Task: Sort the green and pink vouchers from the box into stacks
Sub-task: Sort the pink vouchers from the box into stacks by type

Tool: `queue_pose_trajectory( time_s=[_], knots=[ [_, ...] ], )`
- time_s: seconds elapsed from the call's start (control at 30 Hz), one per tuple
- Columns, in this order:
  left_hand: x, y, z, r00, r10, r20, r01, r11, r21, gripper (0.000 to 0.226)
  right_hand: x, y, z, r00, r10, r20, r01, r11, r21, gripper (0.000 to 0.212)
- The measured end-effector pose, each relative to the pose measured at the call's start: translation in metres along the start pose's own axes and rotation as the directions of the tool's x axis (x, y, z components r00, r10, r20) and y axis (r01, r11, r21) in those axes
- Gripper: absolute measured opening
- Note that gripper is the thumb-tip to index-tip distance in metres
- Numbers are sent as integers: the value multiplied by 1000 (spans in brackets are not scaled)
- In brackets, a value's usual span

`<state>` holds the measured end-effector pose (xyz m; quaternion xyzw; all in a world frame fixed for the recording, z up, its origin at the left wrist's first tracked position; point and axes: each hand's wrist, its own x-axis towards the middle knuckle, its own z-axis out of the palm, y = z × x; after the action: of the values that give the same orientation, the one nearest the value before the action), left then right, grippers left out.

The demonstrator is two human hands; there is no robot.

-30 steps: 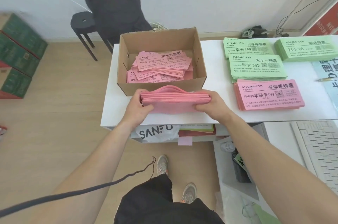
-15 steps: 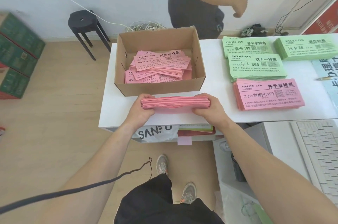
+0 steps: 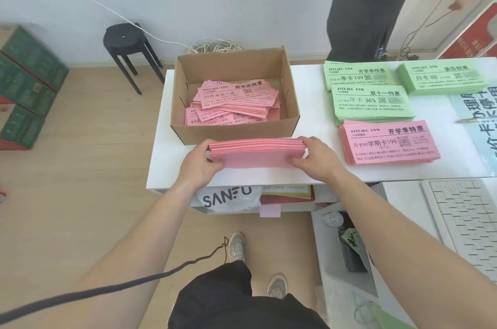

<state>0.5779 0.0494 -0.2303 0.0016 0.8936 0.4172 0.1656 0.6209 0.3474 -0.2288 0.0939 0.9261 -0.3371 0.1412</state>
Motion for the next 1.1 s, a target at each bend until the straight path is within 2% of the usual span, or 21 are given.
queue_pose_trajectory(
  time_s=[0.07,0.13,0.23,0.3,0.37,0.43,0.5,0.53,0.63,0.67,0.7,0.77,0.8,0.9,1.0,1.1],
  knots=[
    [0,3,-1,998,-40,42,42,998,-47,36,-1,-2,-3,996,39,85,-52,985,164,30],
    [0,4,-1,992,-93,82,105,982,-155,38,-3,-3,-3,982,71,178,-132,923,361,34],
    [0,4,-4,992,-89,88,108,964,-244,43,1,1,-4,968,96,234,-204,843,497,38],
    [-2,6,-6,992,-86,97,110,957,-268,44,1,2,-8,943,125,309,-302,713,633,37],
    [-4,9,-8,984,-112,136,152,932,-328,42,1,3,-12,920,164,356,-385,555,737,47],
    [-5,9,-11,966,-166,198,241,857,-456,46,0,-1,-14,912,213,352,-411,485,772,51],
    [-6,10,-11,949,-219,227,313,744,-590,34,-1,-7,-11,914,271,302,-404,541,737,54],
    [-6,9,-10,950,-230,213,313,729,-609,25,-3,-10,-8,922,283,265,-386,601,700,50],
    [-8,12,-6,963,-227,144,269,827,-493,48,-5,-11,0,953,246,178,-304,775,555,14],
    [-9,14,-5,968,-218,123,250,857,-451,47,-6,-10,2,958,239,161,-288,798,529,4],
    [-10,16,-5,973,-205,110,232,880,-415,38,-7,-10,4,961,238,140,-276,809,518,5],
    [-12,13,-4,984,-158,87,177,937,-301,23,-8,-9,7,968,233,88,-244,821,517,19],
    [-13,10,-3,989,-127,76,142,962,-234,24,-9,-10,8,972,230,58,-228,836,499,26],
    [-18,8,2,995,-71,70,83,979,-186,42,-8,-5,11,974,225,15,-209,879,430,46],
    [-20,9,1,998,-27,50,37,977,-211,61,-9,-1,10,969,243,35,-229,840,492,83],
    [-17,8,-1,995,-86,47,94,972,-214,81,-7,2,9,960,269,80,-267,791,551,96]
  ],
)
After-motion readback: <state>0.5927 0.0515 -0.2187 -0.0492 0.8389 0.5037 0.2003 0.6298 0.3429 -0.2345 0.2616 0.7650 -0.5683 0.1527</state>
